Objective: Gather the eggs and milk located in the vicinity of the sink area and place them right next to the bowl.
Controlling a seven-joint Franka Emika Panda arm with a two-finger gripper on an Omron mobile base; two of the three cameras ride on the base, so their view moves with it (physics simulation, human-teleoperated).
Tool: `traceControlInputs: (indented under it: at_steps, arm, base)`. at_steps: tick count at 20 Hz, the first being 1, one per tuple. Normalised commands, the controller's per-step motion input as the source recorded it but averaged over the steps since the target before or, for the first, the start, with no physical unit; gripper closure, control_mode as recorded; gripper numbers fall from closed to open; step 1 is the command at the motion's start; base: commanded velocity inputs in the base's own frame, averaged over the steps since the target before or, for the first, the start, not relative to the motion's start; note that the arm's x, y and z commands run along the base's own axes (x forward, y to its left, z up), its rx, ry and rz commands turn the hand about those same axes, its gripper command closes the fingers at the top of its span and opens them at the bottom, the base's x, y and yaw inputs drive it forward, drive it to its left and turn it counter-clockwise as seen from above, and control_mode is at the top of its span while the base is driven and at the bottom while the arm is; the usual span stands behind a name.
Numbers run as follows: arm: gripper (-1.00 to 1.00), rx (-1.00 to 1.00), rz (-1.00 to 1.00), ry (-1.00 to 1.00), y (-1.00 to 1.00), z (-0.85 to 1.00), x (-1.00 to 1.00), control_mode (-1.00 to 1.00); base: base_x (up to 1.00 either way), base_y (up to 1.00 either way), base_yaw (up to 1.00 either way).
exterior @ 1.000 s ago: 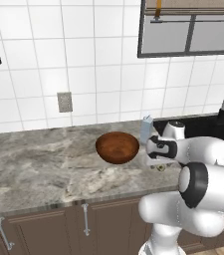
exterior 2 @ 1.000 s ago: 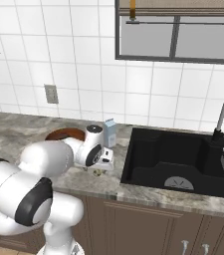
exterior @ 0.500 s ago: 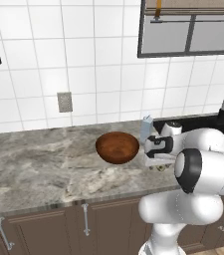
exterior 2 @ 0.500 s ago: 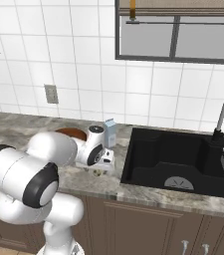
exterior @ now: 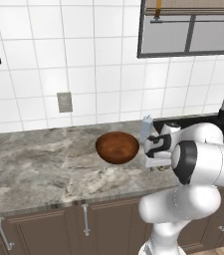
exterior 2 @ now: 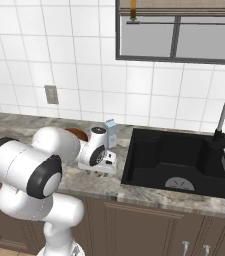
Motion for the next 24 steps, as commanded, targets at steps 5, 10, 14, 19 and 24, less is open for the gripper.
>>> traceControlInputs:
  at_steps: [5, 10, 14, 19, 24]
  arm:
    - [1.00, 0.00, 0.00, 0.05, 0.00, -0.22, 0.01, -1.00]
    - [1.00, 0.00, 0.00, 0.07, -0.01, -0.32, 0.00, -1.00]
    - [1.00, 0.01, 0.00, 0.03, -0.01, -0.30, -0.03, -1.00]
    - [1.00, 0.00, 0.00, -0.10, 0.20, -0.01, -0.29, -1.00]
    - [1.00, 0.00, -0.06, -0.13, 0.42, 0.00, -0.41, -1.00]
  base:
    - [0.00, 0.00, 0.00]
    - [0.00, 0.00, 0.00]
    - [0.00, 0.00, 0.00]
    - [0.00, 0.00, 0.00]
    - [0.00, 0.00, 0.00]
